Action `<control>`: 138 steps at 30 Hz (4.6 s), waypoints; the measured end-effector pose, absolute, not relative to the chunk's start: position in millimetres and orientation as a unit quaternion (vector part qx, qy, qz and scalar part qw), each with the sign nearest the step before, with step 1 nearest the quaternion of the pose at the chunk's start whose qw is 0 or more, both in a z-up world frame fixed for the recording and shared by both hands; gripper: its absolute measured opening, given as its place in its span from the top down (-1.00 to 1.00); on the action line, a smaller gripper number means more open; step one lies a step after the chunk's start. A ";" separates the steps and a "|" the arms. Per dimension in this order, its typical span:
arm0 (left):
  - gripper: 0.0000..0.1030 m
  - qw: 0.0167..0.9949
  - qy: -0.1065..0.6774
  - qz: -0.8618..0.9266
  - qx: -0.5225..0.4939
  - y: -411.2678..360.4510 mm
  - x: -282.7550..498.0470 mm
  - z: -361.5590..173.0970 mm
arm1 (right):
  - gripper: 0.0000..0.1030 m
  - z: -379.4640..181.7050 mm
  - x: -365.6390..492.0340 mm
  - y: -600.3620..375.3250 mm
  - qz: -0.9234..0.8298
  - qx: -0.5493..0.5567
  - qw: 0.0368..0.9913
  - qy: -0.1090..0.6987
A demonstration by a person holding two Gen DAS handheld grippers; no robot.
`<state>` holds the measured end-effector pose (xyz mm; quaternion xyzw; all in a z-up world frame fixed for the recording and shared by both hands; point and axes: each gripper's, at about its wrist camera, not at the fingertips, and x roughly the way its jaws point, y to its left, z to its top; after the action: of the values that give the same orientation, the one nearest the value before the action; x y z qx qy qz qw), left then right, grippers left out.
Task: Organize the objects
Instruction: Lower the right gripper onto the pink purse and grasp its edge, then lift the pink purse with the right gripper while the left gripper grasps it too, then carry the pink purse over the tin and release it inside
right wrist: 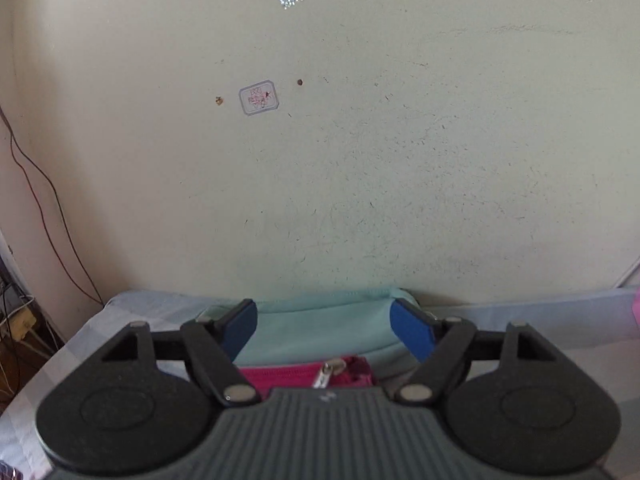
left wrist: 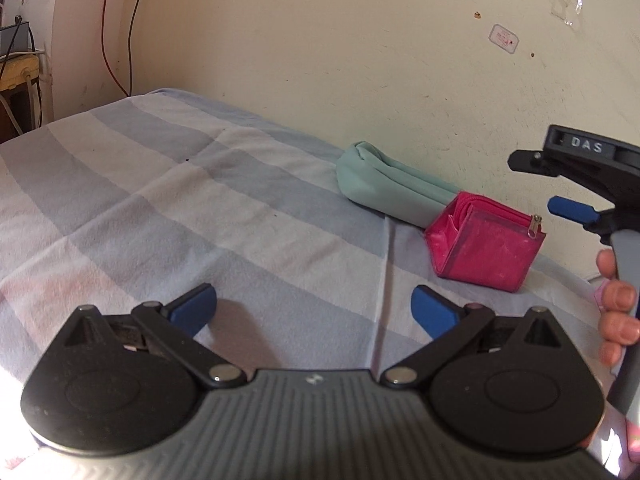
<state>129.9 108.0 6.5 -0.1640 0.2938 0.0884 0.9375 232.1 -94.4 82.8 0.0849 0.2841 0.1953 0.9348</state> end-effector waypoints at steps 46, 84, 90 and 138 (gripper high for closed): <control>-0.88 0.963 0.228 -0.005 -0.146 80.6 127.9 14.9 | 0.01 30.8 162.6 -154.8 0.245 0.164 0.902 0.315; 0.26 0.898 0.284 -0.326 0.076 -71.9 3.0 2.1 | 0.60 18.4 -47.2 -295.3 0.186 0.222 0.903 0.318; 0.10 0.888 0.290 -0.347 0.087 -87.5 -9.0 2.2 | 0.56 16.0 -60.3 -312.6 0.170 0.235 0.907 0.307; 0.12 0.805 0.333 -0.473 0.129 -235.0 -12.3 11.3 | 0.50 12.8 -131.1 -442.4 0.079 0.286 0.918 0.262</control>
<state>-12.3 -235.0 11.3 0.1286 0.3327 -0.4735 0.8054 -131.1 -442.4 12.8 0.2864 0.2622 0.0793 0.9181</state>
